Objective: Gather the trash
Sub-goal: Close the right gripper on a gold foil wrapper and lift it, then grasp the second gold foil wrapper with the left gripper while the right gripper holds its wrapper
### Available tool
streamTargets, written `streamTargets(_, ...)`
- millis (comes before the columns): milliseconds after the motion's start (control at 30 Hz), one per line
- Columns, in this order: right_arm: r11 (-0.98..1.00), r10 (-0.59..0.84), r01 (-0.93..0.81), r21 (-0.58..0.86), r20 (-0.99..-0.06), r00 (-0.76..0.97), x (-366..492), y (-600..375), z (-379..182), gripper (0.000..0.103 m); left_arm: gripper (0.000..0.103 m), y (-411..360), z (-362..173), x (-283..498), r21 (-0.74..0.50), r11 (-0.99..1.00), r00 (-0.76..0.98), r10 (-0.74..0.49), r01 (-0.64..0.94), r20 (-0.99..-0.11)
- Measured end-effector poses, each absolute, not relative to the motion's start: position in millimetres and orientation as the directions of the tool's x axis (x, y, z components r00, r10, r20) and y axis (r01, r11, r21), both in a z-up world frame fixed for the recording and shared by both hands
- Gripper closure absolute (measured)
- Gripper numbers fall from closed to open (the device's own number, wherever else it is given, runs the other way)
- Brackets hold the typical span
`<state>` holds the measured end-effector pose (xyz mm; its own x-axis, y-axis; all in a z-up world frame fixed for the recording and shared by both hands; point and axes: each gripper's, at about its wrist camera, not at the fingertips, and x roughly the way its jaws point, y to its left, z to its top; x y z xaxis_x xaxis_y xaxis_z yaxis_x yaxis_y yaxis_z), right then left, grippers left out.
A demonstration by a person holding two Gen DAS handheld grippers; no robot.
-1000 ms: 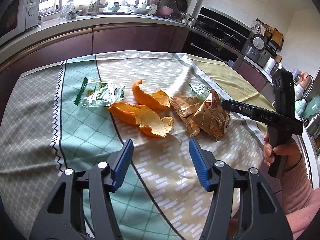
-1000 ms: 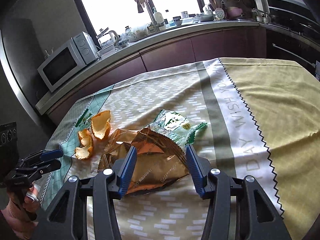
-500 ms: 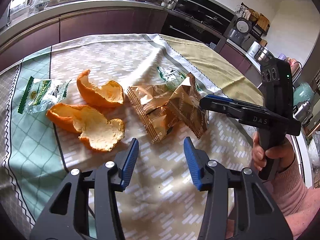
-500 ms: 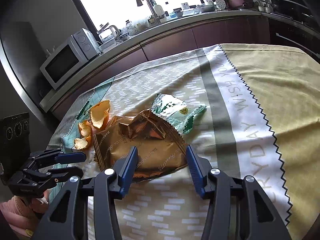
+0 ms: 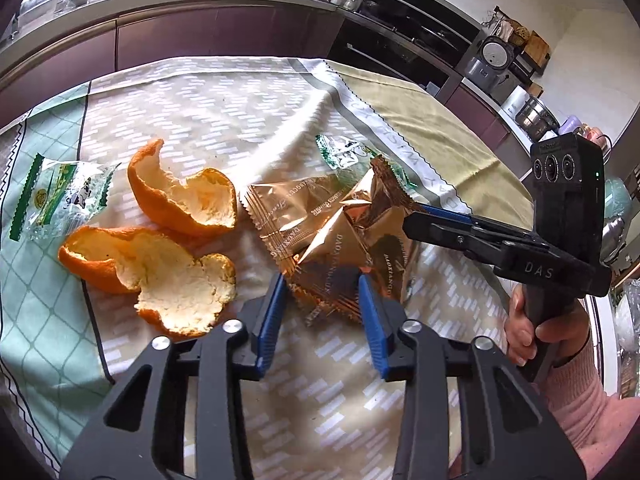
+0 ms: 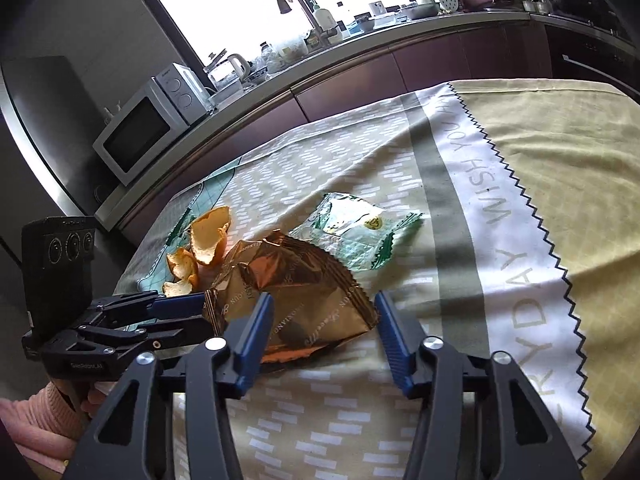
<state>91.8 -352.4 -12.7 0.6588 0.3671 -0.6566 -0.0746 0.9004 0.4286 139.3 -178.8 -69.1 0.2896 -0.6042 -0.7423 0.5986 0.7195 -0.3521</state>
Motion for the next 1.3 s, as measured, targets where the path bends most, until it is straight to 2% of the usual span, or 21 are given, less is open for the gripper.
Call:
streamTargets(67, 0.902, 0.366, -0.072, 0.426, -0.662, 0.654, 91, -352, -14, 0.074, 0.079, -180, -70, 138, -0.349, 0.723, 0.294, -0.601, 0.597, -0.743)
streamTargets(100, 0.903, 0.362, -0.07, 0.424, -0.664, 0.655, 89, -352, -15, 0.081, 0.088, -180, -70, 138, -0.352, 0.723, 0.296, -0.604, 0.594, -0.74)
streamTargets(133, 0.899, 0.369, -0.07, 0.433, -0.659, 0.655, 88, -354, -15, 0.094, 0.092, -180, -70, 139, -0.365, 0.721, 0.289, -0.61, 0.589, -0.738)
streamTargets(167, 0.89, 0.383, -0.073, 0.451, -0.651, 0.655, 86, -356, -16, 0.097, 0.092, -177, -70, 139, -0.374, 0.72, 0.287, -0.615, 0.585, -0.735)
streamTargets(467, 0.848, 0.425, -0.076, 0.524, -0.588, 0.688, 71, -372, -10, 0.101, 0.095, -172, -56, 128, -0.392, 0.689, 0.3, -0.658, 0.609, -0.69)
streamTargets(633, 0.832, 0.427, -0.072, 0.55, -0.552, 0.717, 62, -383, -2, 0.101, 0.09, -168, -55, 128, -0.374, 0.704, 0.314, -0.641, 0.604, -0.701)
streamTargets(700, 0.831, 0.415, -0.058, 0.554, -0.545, 0.729, 58, -389, 0, 0.101, 0.078, -167, -58, 130, -0.371, 0.714, 0.316, -0.631, 0.594, -0.708)
streamTargets(900, 0.833, 0.366, 0.002, 0.553, -0.554, 0.748, 58, -406, -4, 0.101, 0.064, -174, -69, 139, -0.38, 0.729, 0.289, -0.61, 0.569, -0.738)
streamTargets(1100, 0.829, 0.37, 0.011, 0.559, -0.563, 0.739, 67, -405, -11, 0.101, 0.06, -177, -71, 146, -0.437, 0.714, 0.259, -0.641, 0.548, -0.722)
streamTargets(1133, 0.829, 0.373, 0.009, 0.56, -0.564, 0.736, 68, -404, -12, 0.101, 0.061, -179, -71, 147, -0.448, 0.707, 0.25, -0.648, 0.547, -0.719)
streamTargets(1167, 0.828, 0.377, 0.007, 0.561, -0.566, 0.733, 69, -402, -13, 0.101, 0.071, -180, -72, 148, -0.455, 0.706, 0.245, -0.651, 0.542, -0.718)
streamTargets(1200, 0.827, 0.38, 0.006, 0.562, -0.567, 0.731, 70, -401, -14, 0.101, 0.089, -182, -73, 149, -0.465, 0.703, 0.234, -0.655, 0.539, -0.718)
streamTargets(1233, 0.826, 0.383, 0.005, 0.564, -0.567, 0.729, 71, -401, -15, 0.101, 0.095, -183, -76, 150, -0.476, 0.701, 0.218, -0.656, 0.531, -0.723)
streamTargets(1300, 0.825, 0.389, 0.0, 0.565, -0.567, 0.726, 71, -399, -15, 0.101, 0.096, -184, -79, 150, -0.481, 0.706, 0.219, -0.654, 0.519, -0.724)
